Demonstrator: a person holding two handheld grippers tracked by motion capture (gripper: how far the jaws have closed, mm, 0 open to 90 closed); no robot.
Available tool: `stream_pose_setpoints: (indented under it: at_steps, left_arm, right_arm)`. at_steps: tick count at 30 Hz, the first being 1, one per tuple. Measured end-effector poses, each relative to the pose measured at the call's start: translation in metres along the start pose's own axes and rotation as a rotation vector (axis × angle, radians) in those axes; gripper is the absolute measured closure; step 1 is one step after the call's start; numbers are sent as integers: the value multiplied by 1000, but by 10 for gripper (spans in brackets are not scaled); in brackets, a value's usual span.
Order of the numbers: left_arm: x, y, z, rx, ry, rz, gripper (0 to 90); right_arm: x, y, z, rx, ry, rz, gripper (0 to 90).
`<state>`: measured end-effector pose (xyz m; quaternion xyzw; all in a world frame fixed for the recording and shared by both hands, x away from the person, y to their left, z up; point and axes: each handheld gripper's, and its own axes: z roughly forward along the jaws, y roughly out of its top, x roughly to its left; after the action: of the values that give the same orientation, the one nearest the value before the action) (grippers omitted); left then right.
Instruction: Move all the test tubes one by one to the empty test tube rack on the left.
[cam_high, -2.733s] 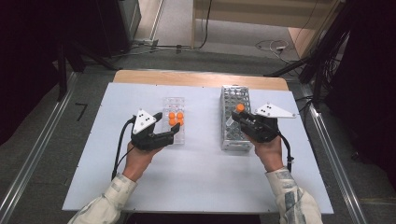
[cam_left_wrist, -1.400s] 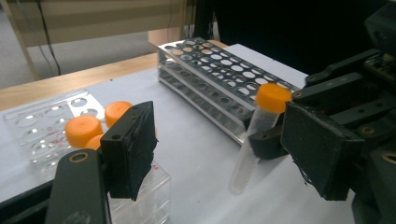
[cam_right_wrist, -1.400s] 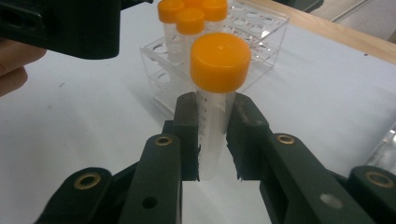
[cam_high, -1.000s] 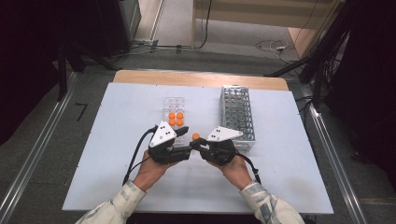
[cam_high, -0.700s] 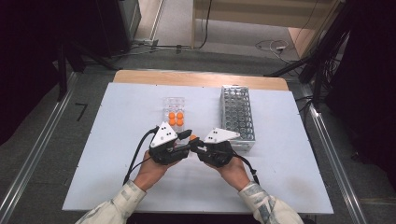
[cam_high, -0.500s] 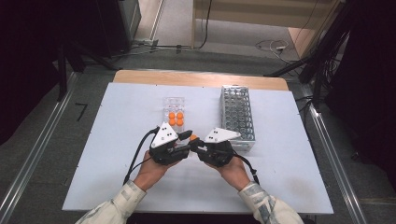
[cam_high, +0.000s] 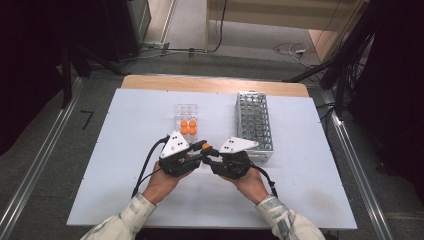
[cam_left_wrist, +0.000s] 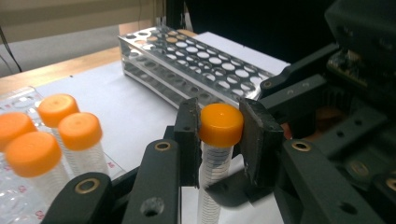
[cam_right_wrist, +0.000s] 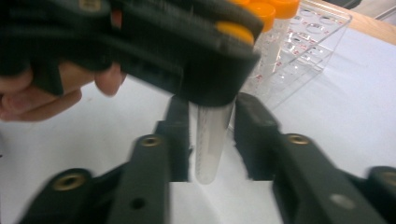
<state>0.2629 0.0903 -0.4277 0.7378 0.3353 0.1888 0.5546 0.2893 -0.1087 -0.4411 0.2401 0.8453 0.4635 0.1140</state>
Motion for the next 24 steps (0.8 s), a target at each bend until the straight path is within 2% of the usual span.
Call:
stream_pose_setpoints:
  at_steps: [3, 5, 8, 16, 24]
  left_arm:
    - [5, 6, -8, -19, 15, -9, 699]
    - [9, 9, -14, -40, 32, -19, 699]
    - [18, 15, -23, -54, 65, -39, 699]
    - [37, 22, -39, -69, 141, -91, 700]
    - [50, 29, -53, -102, 194, -119, 700]
  right_arm:
    - [-3, 0, -1, 12, 8, -2, 407]
    - [-8, -2, -3, 19, 12, -2, 350]
    - [-15, -5, -9, 23, -7, 9, 296]
    - [-35, -8, -30, -16, -80, 64, 266]
    - [-46, -11, -43, -35, -124, 89, 266]
